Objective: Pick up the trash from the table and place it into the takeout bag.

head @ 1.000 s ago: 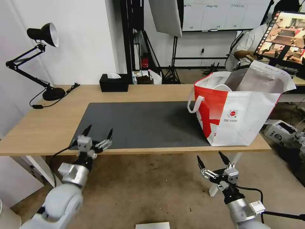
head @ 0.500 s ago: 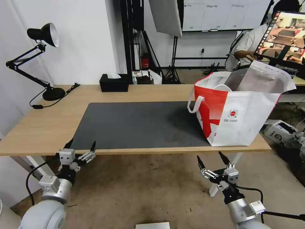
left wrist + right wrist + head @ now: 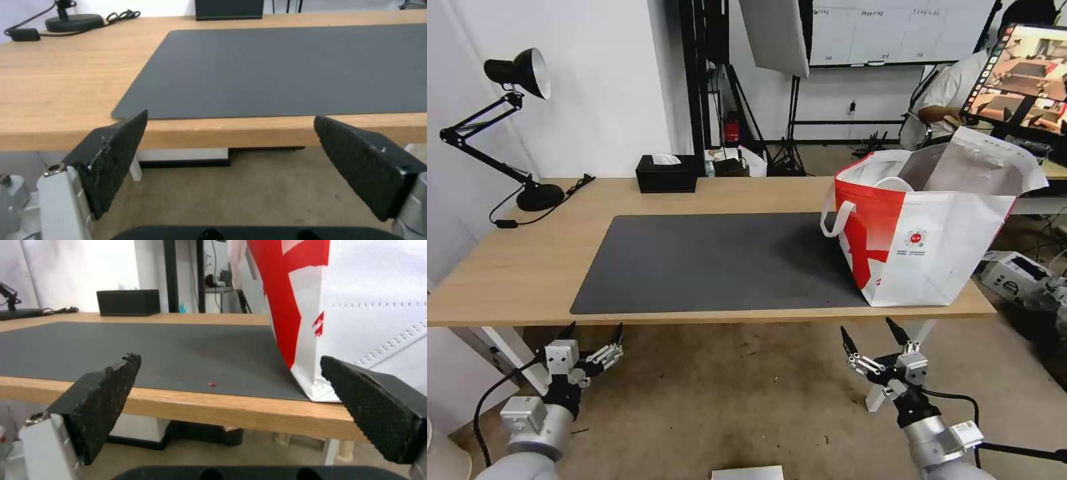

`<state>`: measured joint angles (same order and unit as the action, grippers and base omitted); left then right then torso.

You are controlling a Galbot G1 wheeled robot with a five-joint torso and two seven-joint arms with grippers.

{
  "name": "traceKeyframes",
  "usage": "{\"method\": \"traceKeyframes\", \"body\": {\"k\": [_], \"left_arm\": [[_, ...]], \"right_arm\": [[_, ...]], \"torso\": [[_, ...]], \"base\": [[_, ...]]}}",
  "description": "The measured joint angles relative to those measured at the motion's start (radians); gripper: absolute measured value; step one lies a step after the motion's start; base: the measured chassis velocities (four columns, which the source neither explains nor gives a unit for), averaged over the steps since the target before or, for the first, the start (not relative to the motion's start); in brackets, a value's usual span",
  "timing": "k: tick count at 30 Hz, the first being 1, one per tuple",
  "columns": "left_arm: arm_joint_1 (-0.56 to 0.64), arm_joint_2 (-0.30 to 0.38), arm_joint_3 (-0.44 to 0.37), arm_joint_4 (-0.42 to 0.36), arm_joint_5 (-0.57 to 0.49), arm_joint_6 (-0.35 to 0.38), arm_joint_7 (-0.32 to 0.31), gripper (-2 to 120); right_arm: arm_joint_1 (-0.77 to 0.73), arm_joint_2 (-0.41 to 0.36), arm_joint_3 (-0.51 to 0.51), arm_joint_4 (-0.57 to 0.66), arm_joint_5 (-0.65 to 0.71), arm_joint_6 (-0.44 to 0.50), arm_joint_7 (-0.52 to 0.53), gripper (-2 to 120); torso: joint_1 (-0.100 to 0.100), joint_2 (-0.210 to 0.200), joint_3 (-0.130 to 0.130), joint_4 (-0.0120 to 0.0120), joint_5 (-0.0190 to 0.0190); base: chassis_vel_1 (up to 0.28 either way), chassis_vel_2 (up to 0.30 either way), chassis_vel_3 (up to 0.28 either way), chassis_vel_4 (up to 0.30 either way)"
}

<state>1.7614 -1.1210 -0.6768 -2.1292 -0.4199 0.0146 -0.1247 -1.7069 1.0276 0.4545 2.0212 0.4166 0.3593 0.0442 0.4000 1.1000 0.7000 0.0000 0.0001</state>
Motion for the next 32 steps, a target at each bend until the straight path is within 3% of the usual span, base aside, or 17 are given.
{"method": "traceKeyframes", "body": {"k": [32], "left_arm": [[-0.007,-0.015,0.012,0.013,0.005,-0.029,-0.003,100]], "right_arm": [[0.000,0.000,0.000,0.000,0.000,0.000,0.000,100]], "torso": [[0.000,0.000,0.000,0.0000,-0.0001]], "base": [[0.000,0.000,0.000,0.000]]}}
